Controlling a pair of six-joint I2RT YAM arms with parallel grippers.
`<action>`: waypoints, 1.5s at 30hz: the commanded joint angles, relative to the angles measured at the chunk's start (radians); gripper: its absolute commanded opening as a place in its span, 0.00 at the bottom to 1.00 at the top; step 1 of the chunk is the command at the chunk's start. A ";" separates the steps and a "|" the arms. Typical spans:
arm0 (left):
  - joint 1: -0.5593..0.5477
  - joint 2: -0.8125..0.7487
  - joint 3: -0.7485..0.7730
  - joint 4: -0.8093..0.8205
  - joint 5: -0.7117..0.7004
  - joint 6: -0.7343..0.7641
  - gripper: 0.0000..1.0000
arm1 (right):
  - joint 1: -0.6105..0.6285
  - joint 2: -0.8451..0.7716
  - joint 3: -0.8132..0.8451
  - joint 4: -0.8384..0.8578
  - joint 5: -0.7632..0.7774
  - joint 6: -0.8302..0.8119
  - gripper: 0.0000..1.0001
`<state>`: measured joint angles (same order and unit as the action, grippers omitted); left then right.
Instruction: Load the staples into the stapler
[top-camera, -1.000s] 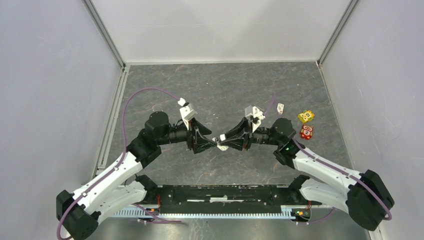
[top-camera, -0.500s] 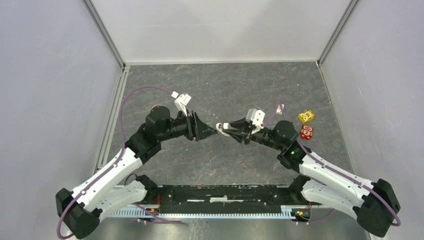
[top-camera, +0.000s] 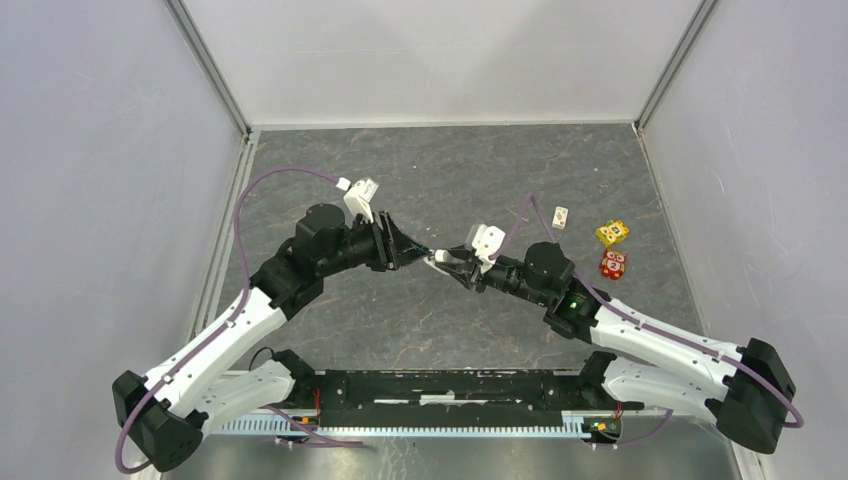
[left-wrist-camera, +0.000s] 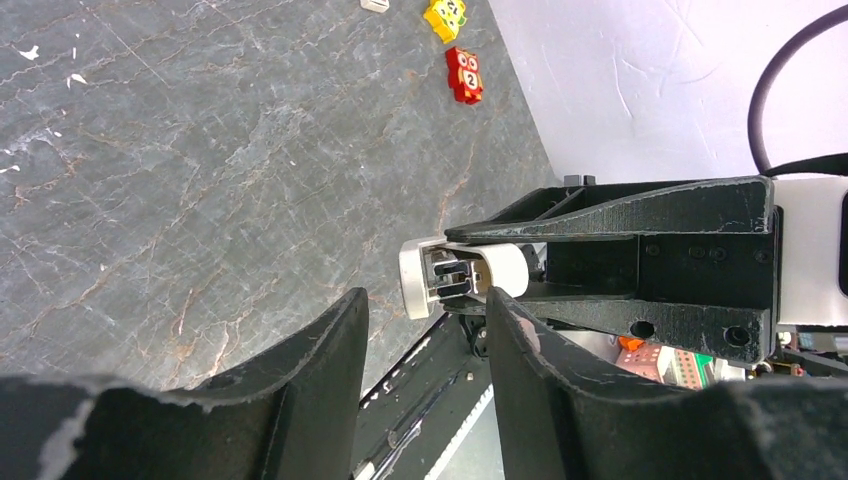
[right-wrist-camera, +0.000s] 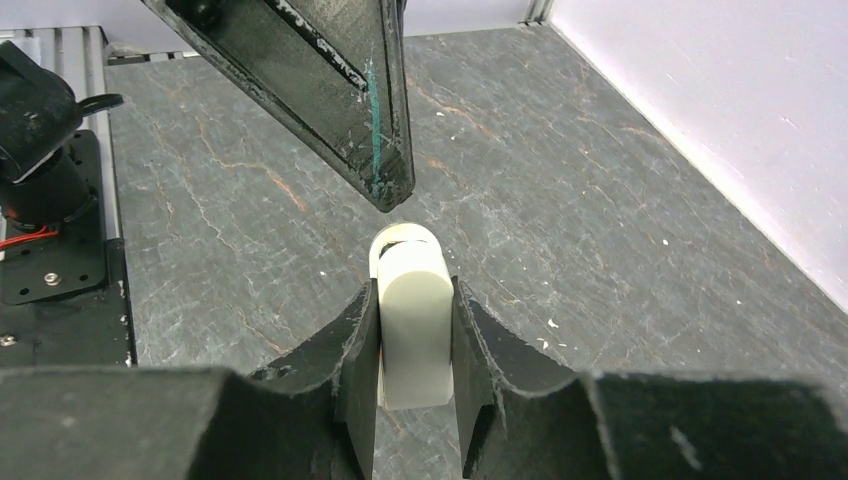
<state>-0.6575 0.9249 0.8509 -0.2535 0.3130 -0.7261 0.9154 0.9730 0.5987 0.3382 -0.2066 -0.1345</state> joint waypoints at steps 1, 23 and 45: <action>0.002 0.014 -0.001 0.032 -0.005 -0.034 0.53 | 0.009 0.011 0.049 0.039 0.055 -0.013 0.00; 0.004 0.114 -0.058 0.138 0.002 -0.040 0.44 | 0.011 0.038 0.012 0.114 0.021 0.015 0.00; 0.056 0.179 -0.147 0.166 0.027 -0.119 0.27 | 0.011 -0.066 -0.176 0.443 0.025 0.107 0.00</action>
<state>-0.6228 1.0874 0.7307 -0.1249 0.3603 -0.8024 0.9161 0.9577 0.4530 0.5579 -0.1539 -0.0814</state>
